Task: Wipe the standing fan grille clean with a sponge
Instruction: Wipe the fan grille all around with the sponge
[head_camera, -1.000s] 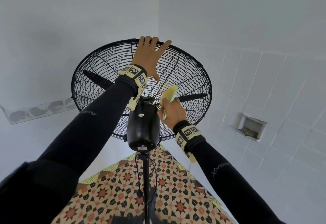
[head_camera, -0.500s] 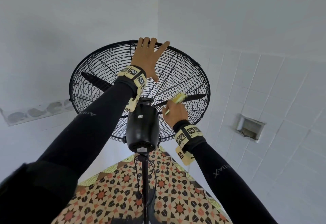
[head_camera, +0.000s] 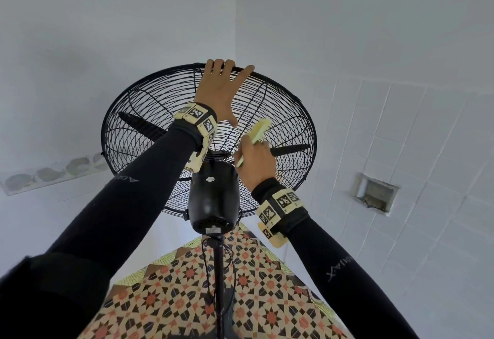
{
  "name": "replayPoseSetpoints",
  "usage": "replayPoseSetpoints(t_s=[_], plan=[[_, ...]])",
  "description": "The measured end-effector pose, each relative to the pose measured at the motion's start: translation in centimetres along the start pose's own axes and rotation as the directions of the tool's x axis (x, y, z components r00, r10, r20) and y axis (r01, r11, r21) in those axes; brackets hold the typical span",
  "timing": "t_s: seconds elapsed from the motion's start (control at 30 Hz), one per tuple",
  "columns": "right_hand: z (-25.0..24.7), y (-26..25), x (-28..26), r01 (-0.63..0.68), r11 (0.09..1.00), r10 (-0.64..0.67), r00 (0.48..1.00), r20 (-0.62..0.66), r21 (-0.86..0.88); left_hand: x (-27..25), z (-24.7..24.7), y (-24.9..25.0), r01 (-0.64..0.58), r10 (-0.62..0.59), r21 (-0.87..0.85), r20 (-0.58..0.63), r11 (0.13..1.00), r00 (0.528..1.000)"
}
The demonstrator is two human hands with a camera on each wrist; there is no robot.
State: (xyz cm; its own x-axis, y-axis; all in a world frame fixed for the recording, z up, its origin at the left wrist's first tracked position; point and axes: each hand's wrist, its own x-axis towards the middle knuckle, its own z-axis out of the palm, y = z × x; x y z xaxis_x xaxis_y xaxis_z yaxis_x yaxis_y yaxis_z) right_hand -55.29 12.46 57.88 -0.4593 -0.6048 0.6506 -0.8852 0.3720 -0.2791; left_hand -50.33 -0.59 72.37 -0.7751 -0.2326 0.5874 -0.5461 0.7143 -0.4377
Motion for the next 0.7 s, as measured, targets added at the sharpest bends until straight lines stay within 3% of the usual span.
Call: replayPoseSetpoints(t_s=[0.1,0.27,0.33,0.43,0.5,0.6,0.7], plan=[[0.1,-0.7,0.9,0.005,1.000,-0.006,0.999,0.036,0.009,0.0,0.0,0.1,-0.007,0.007,0.013,-0.007,1.000,1.000],[0.0,1.5,1.0,-0.240,0.970,0.243,0.954,0.174,-0.039,-0.4,-0.4,-0.2,0.012,-0.012,-0.008,0.015,1.000,1.000],[-0.6,1.6,1.3,-0.199,0.979,0.205,0.967,0.149,-0.051,-0.3,-0.5,-0.1,0.010,-0.010,-0.004,0.012,1.000,1.000],[-1.2,-0.1,1.4,-0.032,0.999,0.034,0.997,0.070,-0.024,-0.3,-0.4,0.1,0.001,-0.001,-0.009,0.001,1.000,1.000],[-0.7,-0.8,1.2,-0.006,1.000,0.006,0.999,0.038,-0.003,-0.3,-0.4,0.3,-0.010,0.010,-0.004,-0.014,1.000,1.000],[0.0,-0.3,1.2,-0.121,0.993,0.120,0.989,0.084,0.011,-0.3,-0.5,0.1,0.000,0.000,-0.004,0.002,1.000,1.000],[-0.3,0.7,1.8,-0.278,0.960,0.281,0.946,0.160,-0.044,-0.4,-0.4,-0.1,0.023,-0.022,-0.035,0.019,0.999,1.000]])
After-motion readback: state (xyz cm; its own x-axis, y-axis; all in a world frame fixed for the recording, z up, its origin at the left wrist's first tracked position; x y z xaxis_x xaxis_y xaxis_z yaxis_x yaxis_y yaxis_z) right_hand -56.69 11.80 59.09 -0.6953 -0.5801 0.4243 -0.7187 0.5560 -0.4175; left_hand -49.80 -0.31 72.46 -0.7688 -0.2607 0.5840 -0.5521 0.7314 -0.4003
